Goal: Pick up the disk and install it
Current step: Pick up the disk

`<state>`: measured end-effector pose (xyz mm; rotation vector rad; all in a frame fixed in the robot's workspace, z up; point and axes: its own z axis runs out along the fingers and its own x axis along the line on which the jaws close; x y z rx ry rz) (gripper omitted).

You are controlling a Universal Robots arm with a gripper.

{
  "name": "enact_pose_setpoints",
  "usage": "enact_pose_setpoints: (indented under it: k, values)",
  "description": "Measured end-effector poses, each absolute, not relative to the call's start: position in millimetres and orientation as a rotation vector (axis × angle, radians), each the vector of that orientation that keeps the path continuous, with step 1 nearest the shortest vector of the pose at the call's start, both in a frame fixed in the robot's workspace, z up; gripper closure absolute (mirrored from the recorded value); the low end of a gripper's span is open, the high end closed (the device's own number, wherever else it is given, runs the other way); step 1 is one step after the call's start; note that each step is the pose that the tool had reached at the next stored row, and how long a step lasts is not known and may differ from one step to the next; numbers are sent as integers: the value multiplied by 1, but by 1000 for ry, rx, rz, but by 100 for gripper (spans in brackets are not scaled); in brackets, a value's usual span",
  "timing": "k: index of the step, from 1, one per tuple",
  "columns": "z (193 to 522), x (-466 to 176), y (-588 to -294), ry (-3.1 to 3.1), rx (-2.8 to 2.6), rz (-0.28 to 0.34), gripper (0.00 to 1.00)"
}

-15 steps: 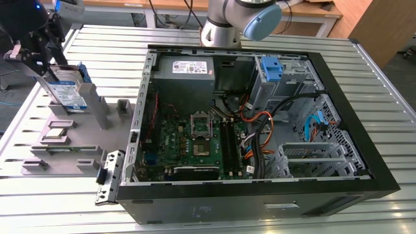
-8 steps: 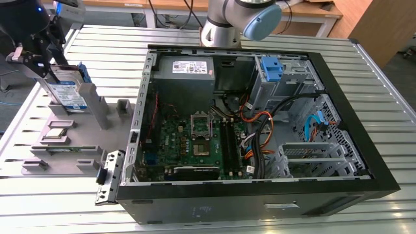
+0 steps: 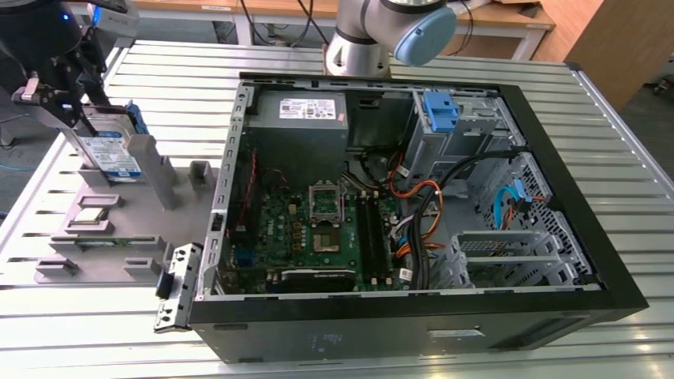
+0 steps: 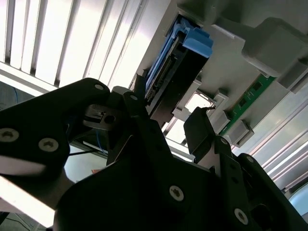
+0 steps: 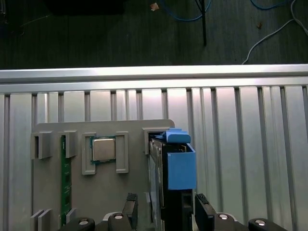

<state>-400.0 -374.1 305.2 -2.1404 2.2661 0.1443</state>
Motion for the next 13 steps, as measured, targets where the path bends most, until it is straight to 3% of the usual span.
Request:
enact_pose_setpoints:
  k: [13]
  values:
    - [305,-400,-374,2245,-2164,145,41]
